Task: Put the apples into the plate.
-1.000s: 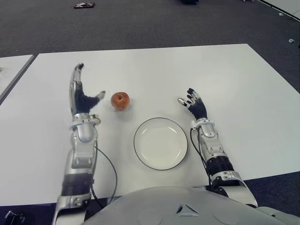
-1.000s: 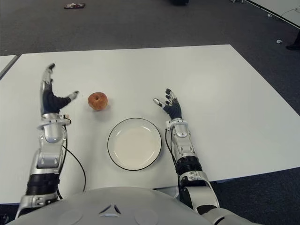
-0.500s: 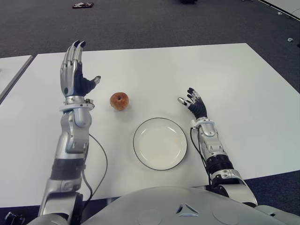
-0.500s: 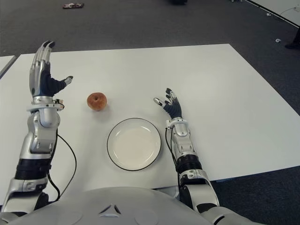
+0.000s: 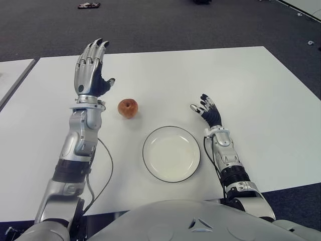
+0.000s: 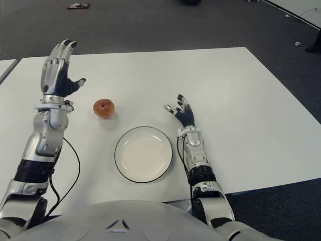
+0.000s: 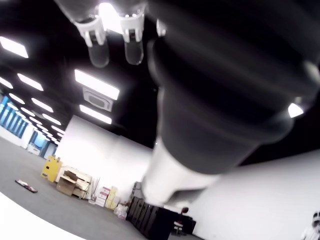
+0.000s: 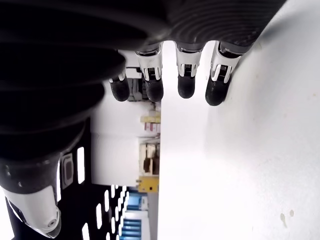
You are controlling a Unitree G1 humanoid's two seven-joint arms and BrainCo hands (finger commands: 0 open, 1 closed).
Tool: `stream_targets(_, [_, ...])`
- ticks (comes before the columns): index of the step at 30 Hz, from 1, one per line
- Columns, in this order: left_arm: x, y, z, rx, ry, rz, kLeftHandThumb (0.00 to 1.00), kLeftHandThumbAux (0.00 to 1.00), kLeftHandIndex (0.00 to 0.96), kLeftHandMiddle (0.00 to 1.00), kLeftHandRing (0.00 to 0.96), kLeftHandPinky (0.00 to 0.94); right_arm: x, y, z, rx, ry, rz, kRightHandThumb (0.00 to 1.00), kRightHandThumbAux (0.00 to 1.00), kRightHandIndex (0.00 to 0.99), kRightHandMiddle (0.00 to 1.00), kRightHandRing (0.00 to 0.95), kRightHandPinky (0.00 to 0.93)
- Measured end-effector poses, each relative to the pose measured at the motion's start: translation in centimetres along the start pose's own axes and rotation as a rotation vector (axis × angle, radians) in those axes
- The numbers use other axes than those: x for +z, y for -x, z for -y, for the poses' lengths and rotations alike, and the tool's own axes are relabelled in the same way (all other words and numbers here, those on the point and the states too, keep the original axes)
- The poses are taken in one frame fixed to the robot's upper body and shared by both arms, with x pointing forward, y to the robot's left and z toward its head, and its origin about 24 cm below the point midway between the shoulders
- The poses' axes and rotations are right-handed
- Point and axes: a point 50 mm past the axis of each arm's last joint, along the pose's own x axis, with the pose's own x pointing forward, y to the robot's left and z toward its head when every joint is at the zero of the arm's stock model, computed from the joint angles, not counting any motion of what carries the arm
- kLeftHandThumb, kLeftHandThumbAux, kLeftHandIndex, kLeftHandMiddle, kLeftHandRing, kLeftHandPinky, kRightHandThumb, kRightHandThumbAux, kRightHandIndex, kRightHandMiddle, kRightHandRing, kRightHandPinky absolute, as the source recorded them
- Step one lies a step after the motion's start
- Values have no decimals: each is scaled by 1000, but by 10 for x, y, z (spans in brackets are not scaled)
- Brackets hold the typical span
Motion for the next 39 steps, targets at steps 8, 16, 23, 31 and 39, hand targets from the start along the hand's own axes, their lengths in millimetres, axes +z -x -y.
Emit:
stream_targets(8, [11,-13,11,-85,-80,63,112,280,0,0,0,0,0,0,-1,-1,-1,0,90,690,0,0,2,58])
stream_targets(16, [23,-15,28,-179,-99,142,119,262,0,0,0,19,0,-1,-1,-6,-1,2,92,702,0,0,3,54])
stream_targets(23, [31,-9,41,-292,-60,213,143,243,0,0,0,27,-1,-1,-1,-8,-2,-3,94,709,0,0,2,43])
stream_targets(31, [28,-1,44,-488,91,250,144,234,0,0,0,1,-2,-1,-1,-11,-2,-8,102,705,0,0,0,37])
stream_targets(39, [26,4,44,-586,171,245,135,234,0,0,0,0,-3,-1,-1,-14,-2,-10,109,695,0,0,0,24])
